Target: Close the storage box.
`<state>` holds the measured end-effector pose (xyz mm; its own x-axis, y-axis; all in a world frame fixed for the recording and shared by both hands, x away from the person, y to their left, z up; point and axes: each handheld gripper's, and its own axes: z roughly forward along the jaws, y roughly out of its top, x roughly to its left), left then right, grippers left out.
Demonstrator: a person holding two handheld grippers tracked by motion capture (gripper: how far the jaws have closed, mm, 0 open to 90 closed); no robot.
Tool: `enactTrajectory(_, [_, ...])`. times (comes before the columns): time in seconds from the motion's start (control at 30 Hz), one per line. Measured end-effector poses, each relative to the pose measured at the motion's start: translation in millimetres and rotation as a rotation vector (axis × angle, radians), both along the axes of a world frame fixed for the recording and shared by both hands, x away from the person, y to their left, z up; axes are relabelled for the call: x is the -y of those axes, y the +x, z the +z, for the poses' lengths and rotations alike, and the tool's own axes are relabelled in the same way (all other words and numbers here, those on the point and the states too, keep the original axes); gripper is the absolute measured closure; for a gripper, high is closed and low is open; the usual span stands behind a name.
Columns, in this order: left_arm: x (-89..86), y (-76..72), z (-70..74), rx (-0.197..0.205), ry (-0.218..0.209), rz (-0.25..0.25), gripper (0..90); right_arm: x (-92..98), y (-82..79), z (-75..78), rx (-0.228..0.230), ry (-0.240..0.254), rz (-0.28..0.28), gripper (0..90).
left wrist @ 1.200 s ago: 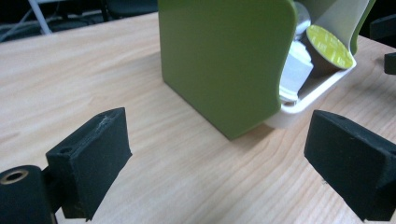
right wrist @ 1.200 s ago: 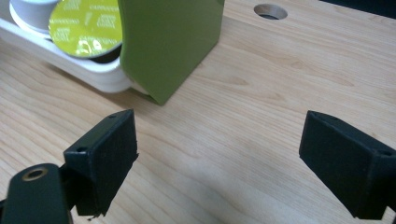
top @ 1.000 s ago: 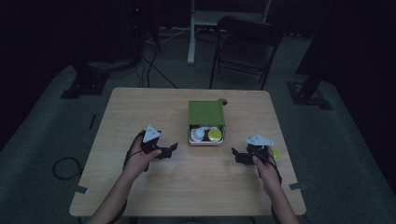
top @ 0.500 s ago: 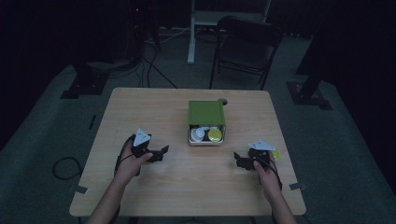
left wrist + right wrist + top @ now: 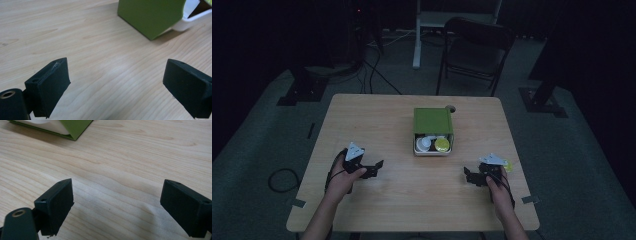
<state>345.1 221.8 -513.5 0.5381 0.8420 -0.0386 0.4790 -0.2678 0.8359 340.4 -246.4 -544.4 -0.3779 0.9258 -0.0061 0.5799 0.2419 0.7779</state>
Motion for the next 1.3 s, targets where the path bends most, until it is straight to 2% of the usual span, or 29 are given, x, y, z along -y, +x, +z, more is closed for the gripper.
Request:
enactTrajectory(0.2, [-14.1, -7.5, -0.3, -0.009, 0.009, 0.033, 7.2, 1.3, -3.3, -3.3, -0.003, -0.024, -0.008, 11.1])
enactTrajectory(0.37, [-26.4, -13.2, -3.2, -0.020, 0.021, 0.057, 7.2, 2.9, -4.7, -3.4, -0.015, -0.015, -0.006, 11.1])
enactTrajectory(0.53, [-35.3, -18.7, -5.5, -0.034, 0.028, 0.072, 7.2, 3.5, -3.8, -4.9, -0.061, -0.020, -0.015, 11.1])
enactTrajectory(0.6, [-42.7, -23.1, -7.1, -0.044, 0.038, 0.093, 7.2, 4.1, -4.1, -5.5, -0.084, -0.016, -0.026, 11.3])
enactTrajectory(0.83, [-57.6, -32.5, -8.5, -0.075, 0.047, 0.132, 7.2, 5.7, -5.0, -5.6, -0.084, -0.011, -0.039, 11.2])
enactTrajectory(1.03, [-62.5, -40.5, -10.0, -0.108, 0.060, 0.168, 7.2, 5.3, -4.8, -5.7, -0.084, -0.017, -0.037, 11.2])
enactTrajectory(1.1, [-62.5, -40.5, -10.0, -0.108, 0.060, 0.168, 7.2, 5.3, -4.8, -5.6, -0.084, -0.016, -0.037, 11.2])
enactTrajectory(1.13, [-63.6, -43.5, -11.6, -0.111, 0.095, 0.202, 7.2, 5.4, -4.8, -5.7, -0.084, -0.017, -0.037, 11.2])
enactTrajectory(1.2, [-64.0, -45.3, -12.6, -0.114, 0.128, 0.218, 7.3, 5.4, -4.8, -5.7, -0.084, -0.016, -0.037, 11.2])
enactTrajectory(1.3, [-66.4, -47.3, -14.3, -0.135, 0.088, 0.244, 7.4, 5.4, -4.8, -5.7, -0.084, -0.016, -0.037, 11.2])
